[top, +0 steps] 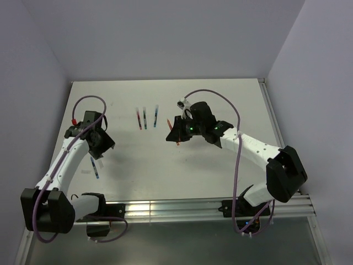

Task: Insert the pens into the pen caps
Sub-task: Move the pen cap to the center of the board.

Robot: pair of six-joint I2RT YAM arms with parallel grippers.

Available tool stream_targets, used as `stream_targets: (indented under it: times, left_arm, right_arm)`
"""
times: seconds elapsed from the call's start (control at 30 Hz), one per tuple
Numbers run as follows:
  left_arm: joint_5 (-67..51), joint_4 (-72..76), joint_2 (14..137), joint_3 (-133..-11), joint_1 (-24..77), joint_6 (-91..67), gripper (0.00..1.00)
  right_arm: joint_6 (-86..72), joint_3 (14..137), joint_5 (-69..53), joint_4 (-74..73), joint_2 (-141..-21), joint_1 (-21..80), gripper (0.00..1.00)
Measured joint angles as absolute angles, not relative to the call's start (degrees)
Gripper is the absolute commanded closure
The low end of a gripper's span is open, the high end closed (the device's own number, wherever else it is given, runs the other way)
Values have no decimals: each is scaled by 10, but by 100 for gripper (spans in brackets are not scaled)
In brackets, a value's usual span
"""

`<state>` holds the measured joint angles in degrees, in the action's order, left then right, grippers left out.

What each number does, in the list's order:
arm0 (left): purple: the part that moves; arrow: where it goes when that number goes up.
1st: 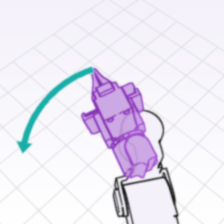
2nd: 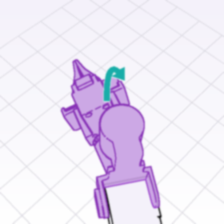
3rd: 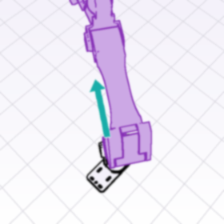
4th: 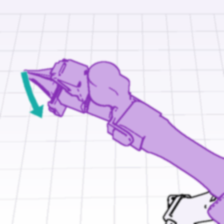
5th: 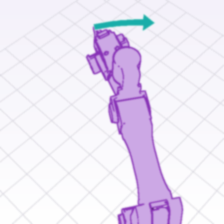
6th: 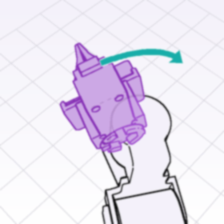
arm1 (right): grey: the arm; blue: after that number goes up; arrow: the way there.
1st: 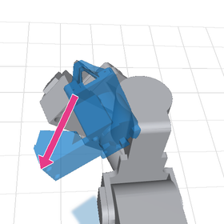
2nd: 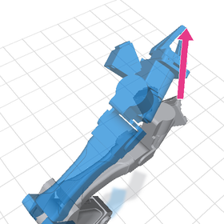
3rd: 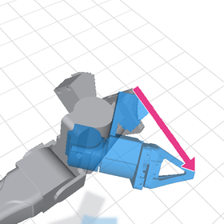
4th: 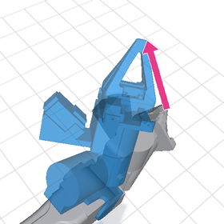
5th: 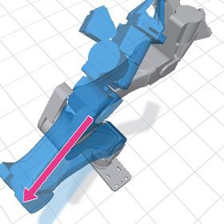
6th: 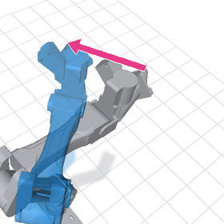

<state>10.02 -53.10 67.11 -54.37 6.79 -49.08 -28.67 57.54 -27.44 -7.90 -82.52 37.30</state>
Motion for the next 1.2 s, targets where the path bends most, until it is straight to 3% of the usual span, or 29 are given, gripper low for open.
stream_targets:
  times: [0.4, 1.2]
  left_arm:
    - [138, -524, 682, -510, 16, -492, 44]
    - [101, -400, 808, -467, -73, -454, 43]
  right_arm:
    - [-286, 557, -298, -46, -822, 372, 100]
    - [-276, 549, -296, -42, -805, 366, 100]
